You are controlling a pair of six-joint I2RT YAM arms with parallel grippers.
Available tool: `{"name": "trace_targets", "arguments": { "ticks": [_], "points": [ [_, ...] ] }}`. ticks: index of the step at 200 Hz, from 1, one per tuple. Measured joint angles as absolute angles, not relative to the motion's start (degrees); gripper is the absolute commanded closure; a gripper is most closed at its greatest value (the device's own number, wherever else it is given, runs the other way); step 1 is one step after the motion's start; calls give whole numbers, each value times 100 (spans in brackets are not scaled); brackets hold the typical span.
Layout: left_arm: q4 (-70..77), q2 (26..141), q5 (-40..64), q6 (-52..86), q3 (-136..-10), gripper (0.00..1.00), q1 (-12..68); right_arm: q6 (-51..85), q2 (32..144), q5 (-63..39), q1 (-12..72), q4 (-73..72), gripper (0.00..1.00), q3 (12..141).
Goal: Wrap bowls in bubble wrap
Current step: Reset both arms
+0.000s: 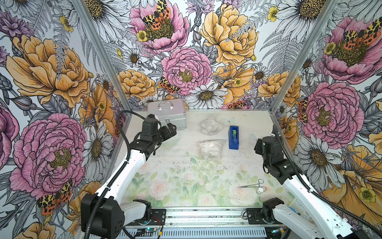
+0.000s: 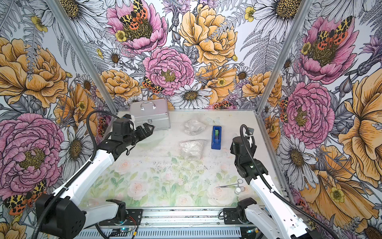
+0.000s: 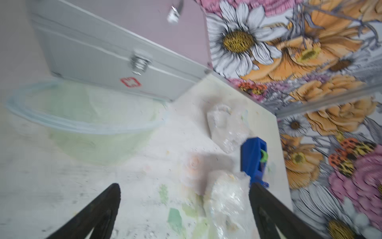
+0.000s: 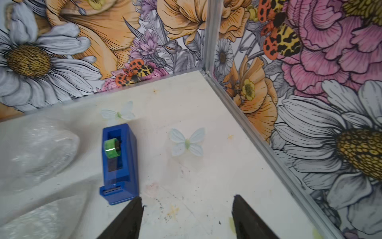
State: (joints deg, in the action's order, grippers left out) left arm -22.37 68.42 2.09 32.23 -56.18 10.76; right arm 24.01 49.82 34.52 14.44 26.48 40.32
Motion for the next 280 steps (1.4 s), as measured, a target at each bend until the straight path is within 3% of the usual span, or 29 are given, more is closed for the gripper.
{"name": "trace_targets", "arguments": {
  "ticks": [46,84,126,172,180,187,190,215,280],
  "points": [
    [-1175,7008,-1564,1752,-4604,1,539,2287,5146,4075,469,1660,29,2705],
    [344,7432,-2014,1170,-3315,1,99,1997,5092,4001,40,-178,28,1468],
    [1925,7953,-1525,847,-2580,1,-139,1931,5454,3516,-204,-1916,27,1033],
    [3938,8648,-856,338,-2504,1,-141,1503,7269,2287,-272,-3835,35,1343],
    [4340,8768,-880,303,-2342,1,-80,1415,7614,2099,-272,-4204,31,1391],
    [4510,8820,-904,298,-2209,1,-34,1352,7924,1918,-272,-4445,4,1466],
    [4565,8831,-919,298,-2161,1,-23,1260,8058,1817,-272,-4508,1,1518],
    [4917,8901,-1111,296,-2012,1,-23,939,8790,1481,-141,-4628,0,2018],
    [5380,8899,-1575,99,-2034,1,272,735,8779,1387,-30,-4873,0,2086]
  ]
}}
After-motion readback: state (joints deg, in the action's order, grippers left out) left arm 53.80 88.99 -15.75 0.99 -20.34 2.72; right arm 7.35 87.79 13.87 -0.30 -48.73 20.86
